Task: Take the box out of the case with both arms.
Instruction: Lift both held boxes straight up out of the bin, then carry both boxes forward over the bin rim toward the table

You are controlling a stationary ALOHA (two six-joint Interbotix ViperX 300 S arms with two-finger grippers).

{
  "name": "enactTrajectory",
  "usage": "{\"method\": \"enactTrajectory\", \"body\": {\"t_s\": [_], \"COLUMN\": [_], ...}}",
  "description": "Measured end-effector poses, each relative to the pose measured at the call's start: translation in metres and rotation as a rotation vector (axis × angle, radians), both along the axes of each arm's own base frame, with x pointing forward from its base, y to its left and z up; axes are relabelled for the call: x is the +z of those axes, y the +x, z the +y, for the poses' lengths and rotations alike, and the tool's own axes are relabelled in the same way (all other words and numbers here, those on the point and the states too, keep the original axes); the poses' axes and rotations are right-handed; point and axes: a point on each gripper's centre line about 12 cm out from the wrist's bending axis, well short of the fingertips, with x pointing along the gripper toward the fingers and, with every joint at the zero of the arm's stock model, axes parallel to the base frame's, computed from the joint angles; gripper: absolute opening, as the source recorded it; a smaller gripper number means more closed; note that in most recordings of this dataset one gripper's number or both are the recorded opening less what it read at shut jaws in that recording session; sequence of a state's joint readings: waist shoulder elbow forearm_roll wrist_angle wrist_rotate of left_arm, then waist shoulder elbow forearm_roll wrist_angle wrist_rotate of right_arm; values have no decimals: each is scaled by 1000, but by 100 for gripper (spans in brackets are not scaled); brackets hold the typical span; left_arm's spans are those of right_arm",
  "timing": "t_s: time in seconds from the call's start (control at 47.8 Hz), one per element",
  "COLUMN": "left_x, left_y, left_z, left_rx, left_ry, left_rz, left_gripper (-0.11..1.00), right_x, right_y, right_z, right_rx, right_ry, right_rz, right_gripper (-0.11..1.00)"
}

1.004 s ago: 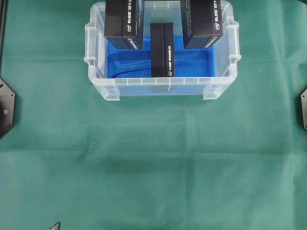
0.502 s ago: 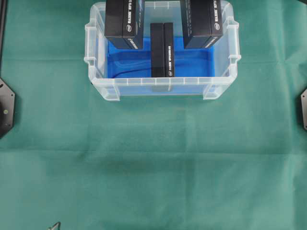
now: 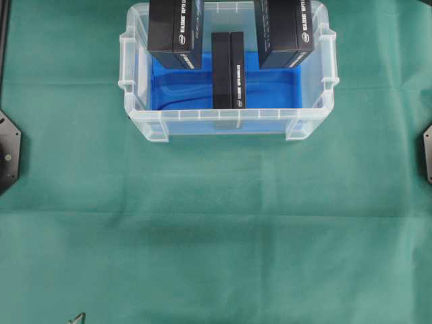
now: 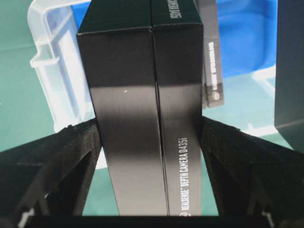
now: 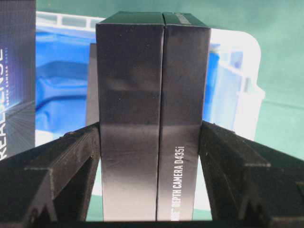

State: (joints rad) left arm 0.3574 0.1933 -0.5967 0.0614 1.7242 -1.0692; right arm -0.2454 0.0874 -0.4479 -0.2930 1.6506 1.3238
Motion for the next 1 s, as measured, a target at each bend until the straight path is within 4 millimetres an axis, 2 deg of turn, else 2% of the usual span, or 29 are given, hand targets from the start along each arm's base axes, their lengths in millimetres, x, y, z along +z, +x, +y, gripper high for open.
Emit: {"method": "enactTrajectory", "body": {"t_s": [0.272, 0.46, 0.774, 1.004], "left_x": [0, 0, 0, 0], "left_y": [0, 3, 16, 21], "left_z": [-1, -10, -60, -117], "left_rx": [-43, -48, -7, 24], "left_ry": [10, 4, -29, -48], "left_rz": [5, 6, -4, -14], "left_gripper": [64, 64, 64, 64], "right_x": [-1, -3, -1, 3], "right_y": [-5, -6, -3, -7], "right_z": [2, 17, 67, 119], "right_rx": [-17, -33, 5, 35], "right_ry": [16, 38, 55, 53], "right_rz": [40, 74, 88, 103], "right_gripper": [65, 65, 65, 65]}}
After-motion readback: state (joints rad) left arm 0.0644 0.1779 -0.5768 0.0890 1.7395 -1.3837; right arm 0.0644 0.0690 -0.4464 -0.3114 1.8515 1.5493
